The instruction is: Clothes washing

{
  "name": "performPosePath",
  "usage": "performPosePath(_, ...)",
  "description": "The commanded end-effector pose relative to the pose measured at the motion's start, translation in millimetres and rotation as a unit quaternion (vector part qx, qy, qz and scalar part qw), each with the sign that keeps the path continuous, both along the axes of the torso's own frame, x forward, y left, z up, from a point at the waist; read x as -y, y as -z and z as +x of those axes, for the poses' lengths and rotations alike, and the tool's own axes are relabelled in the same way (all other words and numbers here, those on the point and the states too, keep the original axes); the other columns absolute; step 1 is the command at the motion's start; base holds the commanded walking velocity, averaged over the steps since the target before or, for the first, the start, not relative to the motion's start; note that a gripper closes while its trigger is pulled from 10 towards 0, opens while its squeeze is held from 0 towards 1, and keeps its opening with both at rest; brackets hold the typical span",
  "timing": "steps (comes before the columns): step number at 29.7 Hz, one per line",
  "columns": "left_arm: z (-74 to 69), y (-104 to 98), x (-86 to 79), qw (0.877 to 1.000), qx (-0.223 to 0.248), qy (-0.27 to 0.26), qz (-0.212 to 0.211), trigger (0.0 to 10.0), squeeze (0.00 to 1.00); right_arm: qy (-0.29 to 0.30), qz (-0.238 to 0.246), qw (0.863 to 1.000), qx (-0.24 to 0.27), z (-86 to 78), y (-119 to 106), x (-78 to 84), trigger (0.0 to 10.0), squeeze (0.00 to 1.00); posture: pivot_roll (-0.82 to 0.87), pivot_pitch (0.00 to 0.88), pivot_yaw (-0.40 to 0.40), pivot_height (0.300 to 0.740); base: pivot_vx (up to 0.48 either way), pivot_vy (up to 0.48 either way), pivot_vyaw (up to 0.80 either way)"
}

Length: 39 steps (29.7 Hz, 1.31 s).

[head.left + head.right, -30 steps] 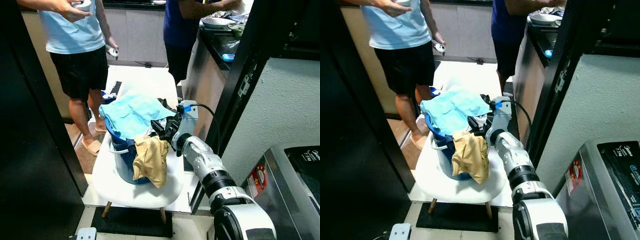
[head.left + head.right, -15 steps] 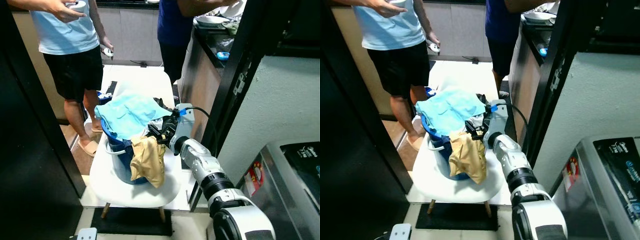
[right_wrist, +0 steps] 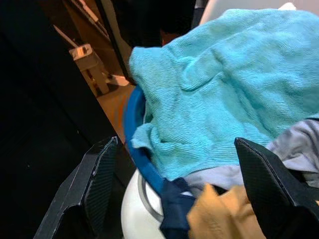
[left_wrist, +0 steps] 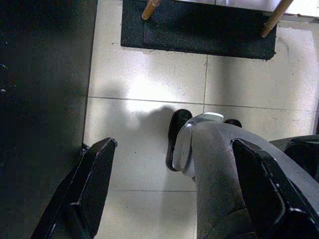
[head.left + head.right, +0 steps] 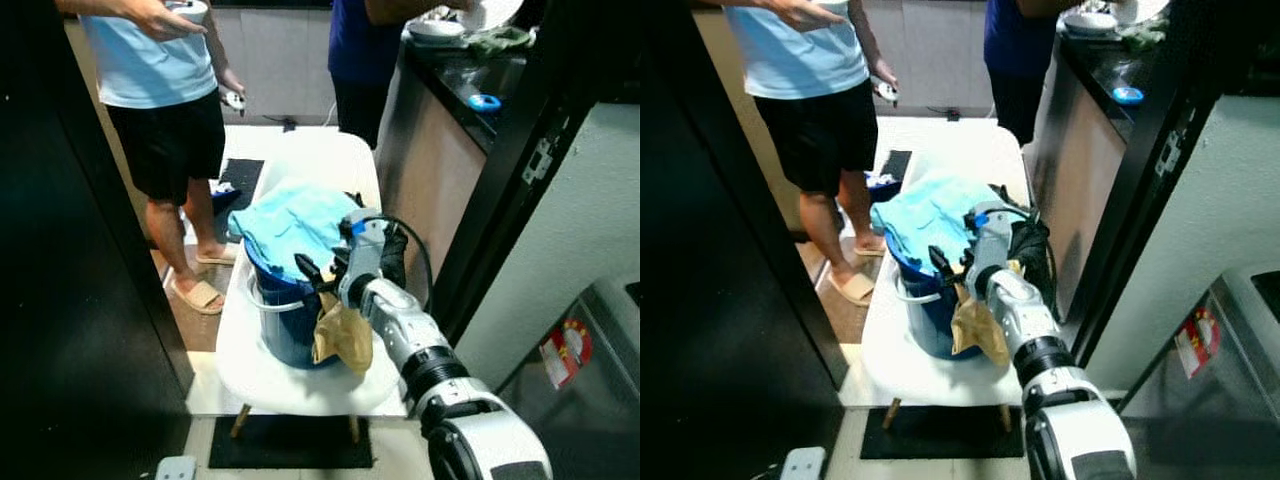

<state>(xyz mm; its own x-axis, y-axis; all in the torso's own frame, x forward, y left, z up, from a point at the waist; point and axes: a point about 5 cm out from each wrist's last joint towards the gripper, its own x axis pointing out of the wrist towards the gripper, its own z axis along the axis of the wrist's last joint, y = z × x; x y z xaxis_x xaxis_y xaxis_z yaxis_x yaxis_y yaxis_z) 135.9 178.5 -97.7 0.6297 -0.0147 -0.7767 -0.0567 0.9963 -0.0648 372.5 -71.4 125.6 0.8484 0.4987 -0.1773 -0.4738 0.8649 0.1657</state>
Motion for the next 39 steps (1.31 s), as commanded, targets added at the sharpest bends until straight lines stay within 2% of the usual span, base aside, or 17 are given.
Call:
performPosePath(1,-7.1,3,2.6,1.0,-0.014,0.001,-0.003,10.0,0.0,-0.002,-0.025,0.999,-0.02,-3.7,11,0.8,10.0,0.0,0.15,0.0,-0.07,0.74,0.0,0.0,0.0)
performPosePath(8,-12.0,5,4.1,1.0,-0.019,0.002,-0.007,10.0,0.0,-0.013,-0.08,0.996,-0.03,-10.1,26,3.8,10.0,0.0,0.15,0.0,-0.078,0.74,0.0,0.0,0.0)
performPosePath(10,-12.0,5,4.1,1.0,-0.019,0.002,-0.007,10.0,0.0,-0.013,-0.08,0.996,-0.03,-10.1,26,3.8,10.0,0.0,0.15,0.0,-0.078,0.74,0.0,0.0,0.0)
performPosePath(14,-16.1,6,5.9,1.0,-0.022,0.001,-0.009,10.0,0.0,-0.014,-0.121,0.992,-0.034,-14.1,36,11.5,10.0,0.0,0.15,0.0,-0.079,0.74,0.0,0.0,0.0)
performPosePath(23,-17.2,6,5.7,1.0,-0.022,0.01,-0.009,10.0,0.0,-0.013,-0.148,0.988,-0.044,-17.0,45,21.4,10.0,0.0,0.15,0.0,-0.068,0.74,0.0,0.0,0.0)
performPosePath(24,-16.8,6,5.4,1.0,-0.022,0.012,-0.009,10.0,0.0,-0.013,-0.146,0.988,-0.041,-17.1,45,21.7,7.0,0.0,0.15,0.0,-0.064,0.74,0.0,0.0,0.0)
performPosePath(25,-16.6,6,5.1,1.0,-0.021,0.012,-0.009,10.0,0.0,-0.014,-0.145,0.989,-0.039,-17.2,45,21.8,7.0,0.0,0.15,0.0,-0.064,0.74,0.0,0.0,0.0)
performPosePath(26,-16.2,6,4.9,1.0,-0.021,0.014,-0.009,10.0,0.0,-0.016,-0.139,0.99,-0.036,-17.4,44,21.5,0.0,0.0,0.15,0.0,-0.064,0.74,0.0,0.0,0.0)
performPosePath(39,-17.0,6,3.1,0.999,-0.023,0.021,-0.007,10.0,0.0,-0.028,-0.136,0.99,-0.031,-20.8,46,17.7,0.0,0.0,0.15,0.0,-0.056,0.74,0.0,0.0,0.0)
